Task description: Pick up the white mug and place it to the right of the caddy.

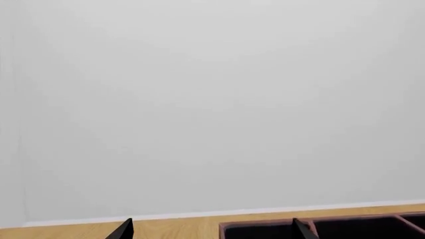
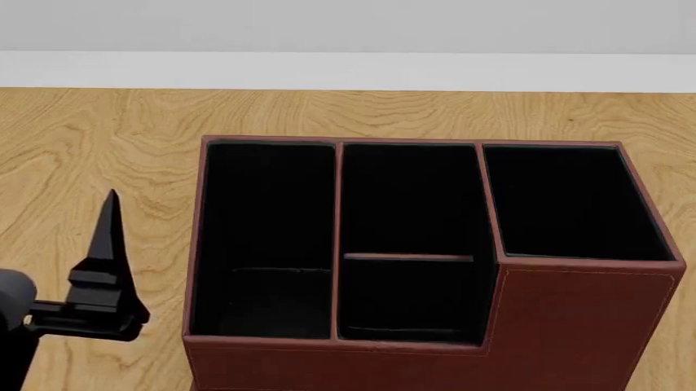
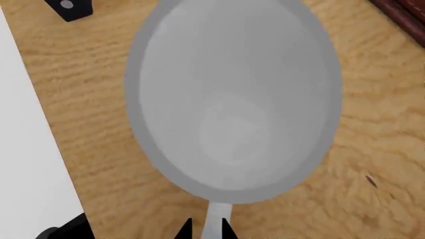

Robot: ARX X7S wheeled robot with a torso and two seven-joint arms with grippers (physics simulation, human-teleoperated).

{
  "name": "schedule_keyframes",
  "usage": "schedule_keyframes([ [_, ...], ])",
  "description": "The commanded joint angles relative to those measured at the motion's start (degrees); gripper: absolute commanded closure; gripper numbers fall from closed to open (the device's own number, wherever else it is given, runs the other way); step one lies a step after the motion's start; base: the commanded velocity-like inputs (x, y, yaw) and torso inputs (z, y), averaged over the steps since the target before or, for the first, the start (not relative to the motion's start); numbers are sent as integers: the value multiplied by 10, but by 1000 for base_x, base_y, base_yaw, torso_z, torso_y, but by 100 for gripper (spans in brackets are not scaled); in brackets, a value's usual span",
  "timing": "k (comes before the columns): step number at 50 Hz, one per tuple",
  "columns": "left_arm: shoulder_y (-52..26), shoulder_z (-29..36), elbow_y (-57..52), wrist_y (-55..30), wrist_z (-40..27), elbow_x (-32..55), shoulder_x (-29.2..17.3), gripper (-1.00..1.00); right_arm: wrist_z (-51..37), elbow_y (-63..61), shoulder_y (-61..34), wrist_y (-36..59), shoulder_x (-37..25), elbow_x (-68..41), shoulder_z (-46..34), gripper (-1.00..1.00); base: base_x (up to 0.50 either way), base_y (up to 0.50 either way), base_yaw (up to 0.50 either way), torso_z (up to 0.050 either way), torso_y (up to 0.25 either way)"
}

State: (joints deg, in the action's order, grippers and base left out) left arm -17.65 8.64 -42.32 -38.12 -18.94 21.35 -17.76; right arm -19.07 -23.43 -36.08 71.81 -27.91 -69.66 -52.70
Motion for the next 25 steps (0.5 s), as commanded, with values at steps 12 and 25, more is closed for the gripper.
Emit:
schedule_keyframes([
  [12,3,-26,-64,-23,-25,17,-12,-100,-35,-32,-12,11,-9,-39,21,100,0,0,0,0,1],
  [25,7,-50,-96,-30,-41,27,-20,-100,-36,-35,-17,6,-16,-47,25,100,0,0,0,0,0],
])
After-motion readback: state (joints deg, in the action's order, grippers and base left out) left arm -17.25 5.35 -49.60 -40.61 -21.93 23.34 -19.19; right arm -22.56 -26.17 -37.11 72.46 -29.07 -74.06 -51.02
